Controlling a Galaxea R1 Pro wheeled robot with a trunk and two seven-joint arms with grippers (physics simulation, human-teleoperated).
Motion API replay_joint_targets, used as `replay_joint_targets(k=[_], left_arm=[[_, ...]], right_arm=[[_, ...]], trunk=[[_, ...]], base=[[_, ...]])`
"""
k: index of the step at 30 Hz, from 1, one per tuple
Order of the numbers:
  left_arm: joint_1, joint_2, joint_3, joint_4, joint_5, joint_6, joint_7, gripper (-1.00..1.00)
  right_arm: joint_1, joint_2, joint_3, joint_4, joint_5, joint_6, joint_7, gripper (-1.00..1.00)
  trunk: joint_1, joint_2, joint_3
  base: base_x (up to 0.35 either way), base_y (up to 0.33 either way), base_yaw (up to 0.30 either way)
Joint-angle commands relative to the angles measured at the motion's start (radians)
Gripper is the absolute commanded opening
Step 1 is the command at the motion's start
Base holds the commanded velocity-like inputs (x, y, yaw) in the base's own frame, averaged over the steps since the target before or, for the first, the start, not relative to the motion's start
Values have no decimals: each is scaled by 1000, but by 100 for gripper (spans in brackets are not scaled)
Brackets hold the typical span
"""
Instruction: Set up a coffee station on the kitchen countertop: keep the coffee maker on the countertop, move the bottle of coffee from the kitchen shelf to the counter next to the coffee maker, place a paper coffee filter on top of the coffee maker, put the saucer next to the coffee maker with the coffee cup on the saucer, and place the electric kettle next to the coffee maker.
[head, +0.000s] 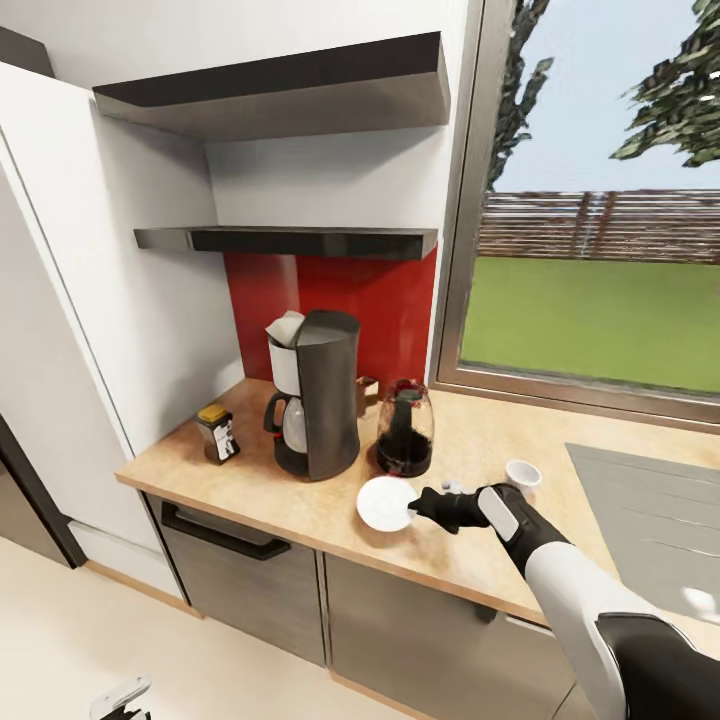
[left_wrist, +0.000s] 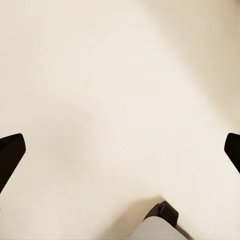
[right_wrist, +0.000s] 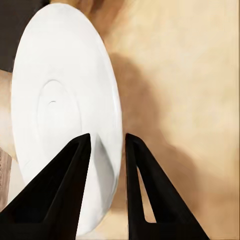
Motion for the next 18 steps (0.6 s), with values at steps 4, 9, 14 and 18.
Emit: replay_joint_targets(k=[4,9,14,18], left_arm=[[-1,0,8,-1,-3,1,2,100],[-1,0,8,-1,-3,1,2,100],[-1,0,8,-1,-2,1,2,100],[-1,0,8,-1,-3,1,2,100]], right_arm=[[-1,0,-5,36,1,4,6,-100],[-1,0,-5,46,1,4,6,-100],[-1,0,-5,51,1,4,6,-100],[-1,0,-5,52,1,4,6,-100]], trunk=[[1,-2,-2],[1,-2,-2],[1,-2,-2],[1,-2,-2]], base=[[0,0,0],[76,70,0],[136,128,0],[40,30,0]])
